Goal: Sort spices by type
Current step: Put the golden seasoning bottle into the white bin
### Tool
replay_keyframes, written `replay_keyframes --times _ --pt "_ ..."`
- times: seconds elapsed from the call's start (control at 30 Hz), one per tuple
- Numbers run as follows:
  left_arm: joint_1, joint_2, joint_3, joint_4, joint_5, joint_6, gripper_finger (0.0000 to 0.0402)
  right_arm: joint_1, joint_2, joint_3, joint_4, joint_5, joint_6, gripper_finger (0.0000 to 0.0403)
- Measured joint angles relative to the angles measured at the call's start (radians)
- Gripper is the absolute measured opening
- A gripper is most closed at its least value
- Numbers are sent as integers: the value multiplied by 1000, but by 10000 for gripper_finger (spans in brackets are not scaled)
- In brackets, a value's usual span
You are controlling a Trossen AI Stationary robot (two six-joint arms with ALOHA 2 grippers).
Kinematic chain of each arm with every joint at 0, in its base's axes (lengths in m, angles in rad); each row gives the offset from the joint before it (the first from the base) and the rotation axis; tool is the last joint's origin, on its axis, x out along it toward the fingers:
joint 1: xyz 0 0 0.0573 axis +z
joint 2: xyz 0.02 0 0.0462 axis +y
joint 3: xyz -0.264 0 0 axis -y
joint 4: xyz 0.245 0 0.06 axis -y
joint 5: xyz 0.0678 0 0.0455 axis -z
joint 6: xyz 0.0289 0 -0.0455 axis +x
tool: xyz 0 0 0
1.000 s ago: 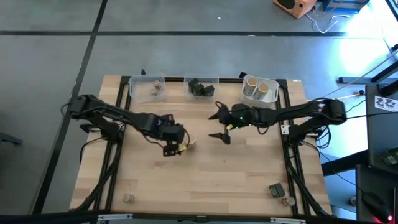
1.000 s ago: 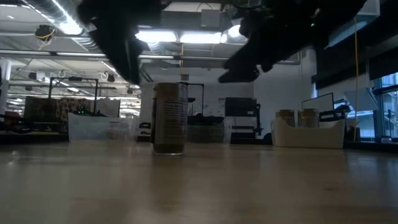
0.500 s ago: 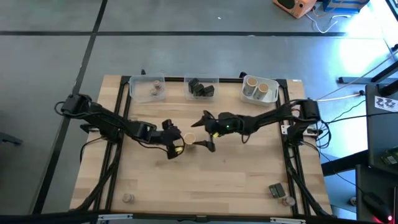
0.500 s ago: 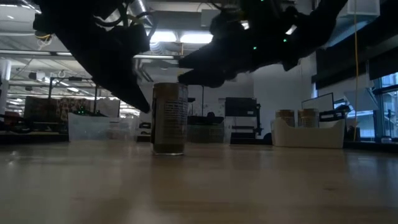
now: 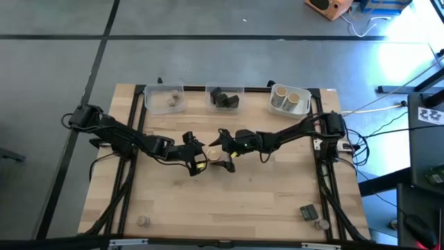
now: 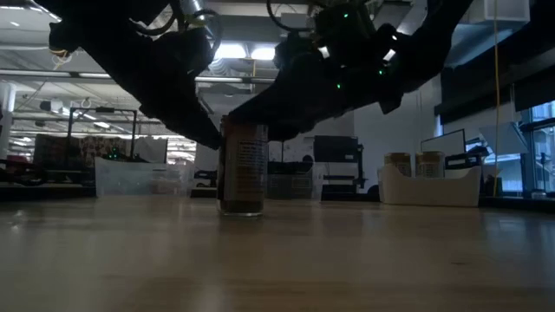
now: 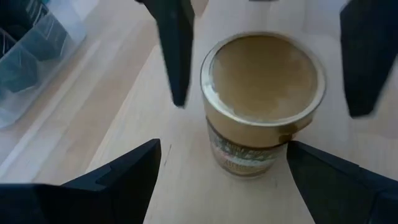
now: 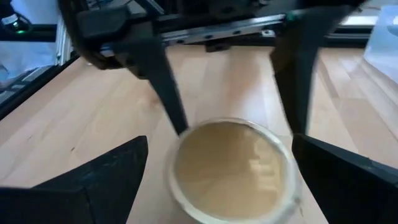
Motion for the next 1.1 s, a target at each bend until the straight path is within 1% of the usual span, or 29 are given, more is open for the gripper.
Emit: replay_keyframes --times 0.2,0.3,0.4,0.63,0.8,0.9,1.0,1.1 --pt "1 0 0 27 0 15 331 -2 0 0 -19 12 -14 396" --pt "5 0 0 26 1 12 331 -2 0 0 -24 33 -20 386" --pt "5 0 0 28 1 15 331 -1 0 0 -25 33 -22 362" --pt "5 0 0 43 1 14 331 -1 0 0 -54 33 -33 283" --pt "5 0 0 44 1 1 331 -1 -5 0 -60 34 -34 280" --pt "5 0 0 41 2 -16 331 -1 -26 0 -88 55 -38 280" --pt "-4 0 0 40 1 -19 331 -1 -69 0 -147 103 -61 280" --pt "-9 0 0 39 2 -19 331 -2 -124 0 -240 182 -95 280"
